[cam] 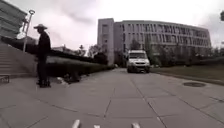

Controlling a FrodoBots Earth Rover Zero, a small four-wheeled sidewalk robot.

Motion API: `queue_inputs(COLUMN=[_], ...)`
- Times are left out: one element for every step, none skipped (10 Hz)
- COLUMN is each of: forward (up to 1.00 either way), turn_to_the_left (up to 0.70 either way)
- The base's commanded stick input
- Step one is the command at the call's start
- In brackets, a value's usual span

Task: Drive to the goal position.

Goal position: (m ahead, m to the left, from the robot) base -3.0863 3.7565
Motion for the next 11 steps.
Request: queue_inputs(forward=[0.7,0.7,0.7,0.7,0.7,0.7,0.7,0.7,0.7,0.7,0.7], turn_to_the_left=[0.0,0.0,0.0,0.0,0.0,0.0,0.0,0.0,0.0,0.0,0.0])
